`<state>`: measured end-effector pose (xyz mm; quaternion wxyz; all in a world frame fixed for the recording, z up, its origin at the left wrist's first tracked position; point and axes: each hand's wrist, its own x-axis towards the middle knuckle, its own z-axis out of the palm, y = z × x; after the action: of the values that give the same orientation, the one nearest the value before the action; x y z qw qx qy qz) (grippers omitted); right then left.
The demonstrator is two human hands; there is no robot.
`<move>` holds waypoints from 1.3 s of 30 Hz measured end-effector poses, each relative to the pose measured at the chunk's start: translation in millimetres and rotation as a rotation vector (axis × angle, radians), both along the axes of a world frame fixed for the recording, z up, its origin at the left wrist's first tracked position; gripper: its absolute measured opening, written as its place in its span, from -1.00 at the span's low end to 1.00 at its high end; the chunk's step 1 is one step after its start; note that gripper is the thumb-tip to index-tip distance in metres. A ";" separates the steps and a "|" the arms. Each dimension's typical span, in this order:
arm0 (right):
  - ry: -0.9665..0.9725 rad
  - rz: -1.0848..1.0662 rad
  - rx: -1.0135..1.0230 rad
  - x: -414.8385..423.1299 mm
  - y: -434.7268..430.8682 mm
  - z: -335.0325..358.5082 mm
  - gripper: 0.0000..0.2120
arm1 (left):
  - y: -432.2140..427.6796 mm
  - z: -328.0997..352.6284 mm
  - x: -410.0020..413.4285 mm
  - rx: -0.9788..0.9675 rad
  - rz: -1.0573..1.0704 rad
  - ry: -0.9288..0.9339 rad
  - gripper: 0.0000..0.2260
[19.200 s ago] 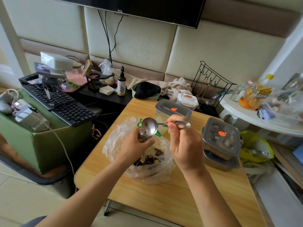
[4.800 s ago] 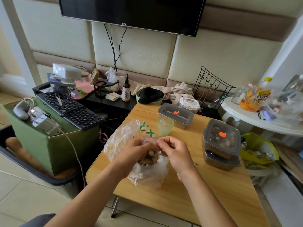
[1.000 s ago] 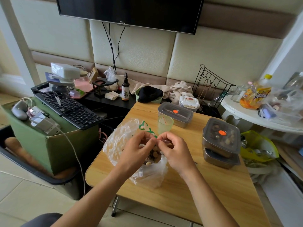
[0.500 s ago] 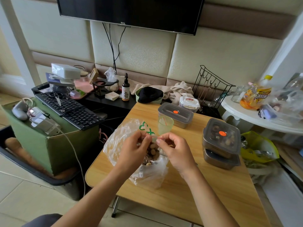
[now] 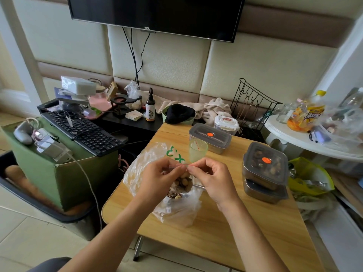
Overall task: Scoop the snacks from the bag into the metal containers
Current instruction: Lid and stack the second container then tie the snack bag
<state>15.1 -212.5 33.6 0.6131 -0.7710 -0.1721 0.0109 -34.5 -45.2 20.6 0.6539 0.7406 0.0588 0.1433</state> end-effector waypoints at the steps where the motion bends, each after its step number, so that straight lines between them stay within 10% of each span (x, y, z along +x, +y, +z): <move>1: 0.033 0.006 0.029 -0.8 0.5 1.2 -0.97 | -0.3 1.6 -0.6 -0.040 -0.001 0.005 -0.91; 11: 0.259 -0.067 0.186 -0.4 11.3 -7.7 -0.94 | -9.0 -2.5 1.4 -0.369 -0.178 0.184 -0.78; 17: 0.154 -0.189 0.040 24.2 19.1 -4.1 -0.93 | -12.9 -3.6 21.1 -0.314 0.052 0.215 -0.78; 30: 0.623 -0.793 0.278 200.4 9.3 -28.5 -0.47 | -2.1 -9.1 68.7 -0.259 0.094 0.246 -0.61; 39: 0.768 -0.822 0.411 226.8 10.7 -41.4 -0.69 | 2.8 -4.1 67.5 -0.106 0.165 0.244 -0.61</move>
<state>241.9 -201.8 -7.8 0.7219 -0.5809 0.3757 0.0171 33.0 -42.4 16.5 0.6661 0.7095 0.2059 0.1021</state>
